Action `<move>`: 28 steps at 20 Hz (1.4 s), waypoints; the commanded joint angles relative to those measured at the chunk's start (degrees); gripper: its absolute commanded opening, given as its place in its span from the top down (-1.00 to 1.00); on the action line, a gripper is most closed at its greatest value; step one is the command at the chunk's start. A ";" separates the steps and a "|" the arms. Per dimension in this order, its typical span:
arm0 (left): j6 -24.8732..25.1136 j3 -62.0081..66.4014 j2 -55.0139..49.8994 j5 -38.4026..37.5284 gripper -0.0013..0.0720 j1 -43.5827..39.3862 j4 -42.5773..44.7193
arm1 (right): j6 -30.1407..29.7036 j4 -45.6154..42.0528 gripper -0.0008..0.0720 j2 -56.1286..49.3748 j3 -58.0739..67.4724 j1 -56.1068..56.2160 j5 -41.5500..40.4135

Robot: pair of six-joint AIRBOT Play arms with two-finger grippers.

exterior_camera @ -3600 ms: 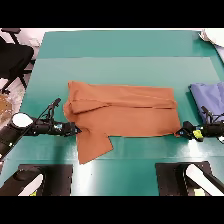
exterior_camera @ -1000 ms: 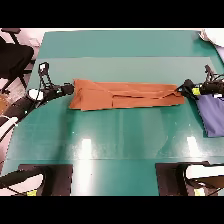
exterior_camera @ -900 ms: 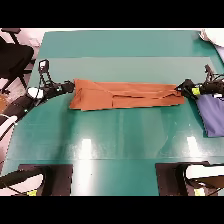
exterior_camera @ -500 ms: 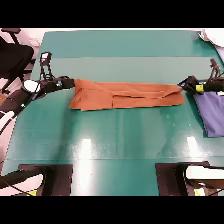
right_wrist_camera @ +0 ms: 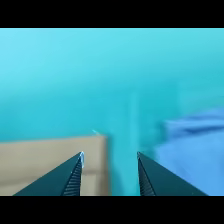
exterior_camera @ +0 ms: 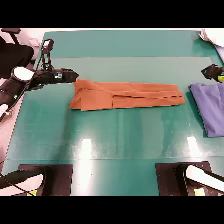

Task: Fold the shirts.

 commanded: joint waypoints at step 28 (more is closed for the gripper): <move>-2.91 1.36 0.28 -11.89 0.90 -17.59 32.37 | -21.49 -27.21 -0.14 -18.95 0.04 49.37 -9.42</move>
